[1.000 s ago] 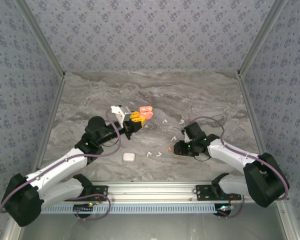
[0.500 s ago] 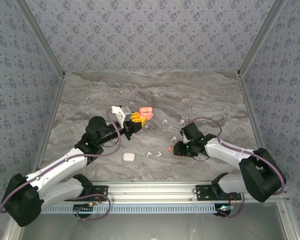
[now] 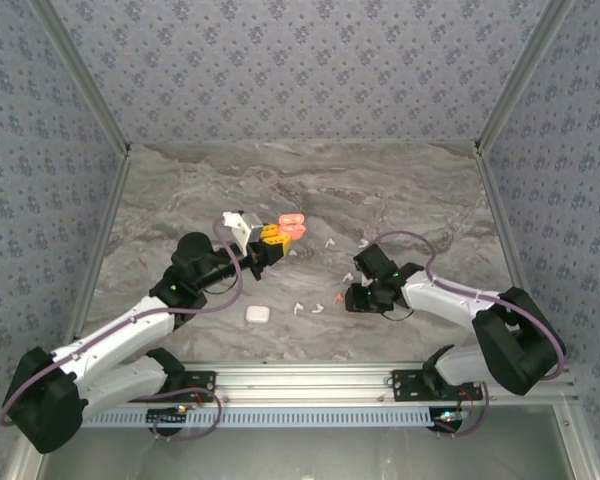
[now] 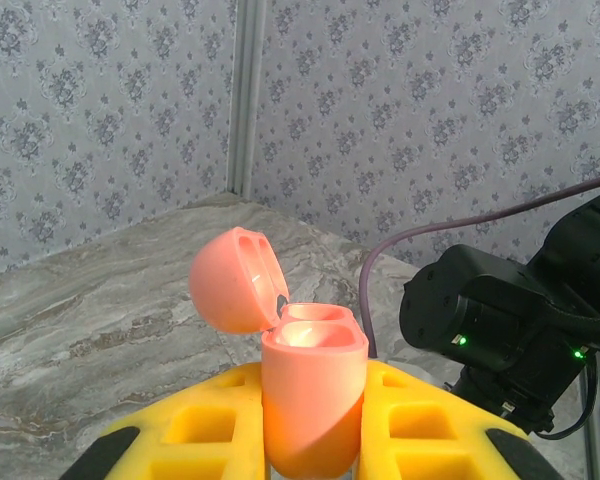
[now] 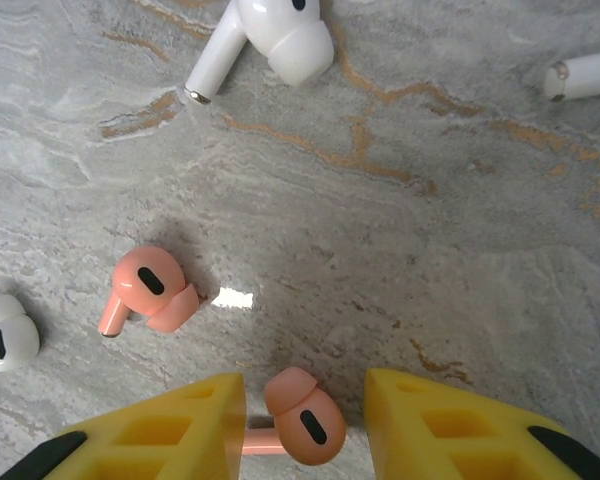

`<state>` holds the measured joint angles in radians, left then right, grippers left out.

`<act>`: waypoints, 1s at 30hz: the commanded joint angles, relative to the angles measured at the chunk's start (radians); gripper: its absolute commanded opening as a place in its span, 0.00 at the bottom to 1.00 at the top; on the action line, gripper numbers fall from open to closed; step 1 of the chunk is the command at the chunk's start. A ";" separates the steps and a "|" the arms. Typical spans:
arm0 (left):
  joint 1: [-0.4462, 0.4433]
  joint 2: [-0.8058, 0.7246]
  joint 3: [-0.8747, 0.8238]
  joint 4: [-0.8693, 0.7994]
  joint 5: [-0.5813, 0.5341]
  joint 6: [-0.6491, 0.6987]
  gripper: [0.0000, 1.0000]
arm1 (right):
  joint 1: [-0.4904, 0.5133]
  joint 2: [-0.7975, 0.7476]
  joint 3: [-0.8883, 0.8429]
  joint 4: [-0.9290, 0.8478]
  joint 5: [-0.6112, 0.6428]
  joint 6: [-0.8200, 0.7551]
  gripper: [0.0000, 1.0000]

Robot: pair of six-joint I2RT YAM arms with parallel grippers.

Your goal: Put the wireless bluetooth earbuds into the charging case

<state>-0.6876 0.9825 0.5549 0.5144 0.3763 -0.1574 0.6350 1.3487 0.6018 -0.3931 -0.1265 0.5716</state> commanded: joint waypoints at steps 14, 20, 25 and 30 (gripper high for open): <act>-0.003 -0.011 0.034 0.003 -0.014 0.016 0.00 | 0.065 0.060 0.033 -0.053 0.006 -0.004 0.29; -0.004 -0.007 0.032 0.022 -0.010 0.003 0.00 | 0.070 0.003 0.047 -0.045 0.043 -0.042 0.24; -0.004 0.010 0.032 0.054 0.007 -0.017 0.00 | 0.052 -0.094 0.082 -0.092 0.099 -0.122 0.24; -0.004 0.038 0.041 0.081 0.032 -0.043 0.00 | 0.027 -0.214 0.137 -0.115 0.130 -0.238 0.24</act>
<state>-0.6876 1.0065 0.5556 0.5343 0.3779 -0.1764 0.6731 1.1938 0.6846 -0.4721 -0.0353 0.4313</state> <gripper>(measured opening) 0.190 0.247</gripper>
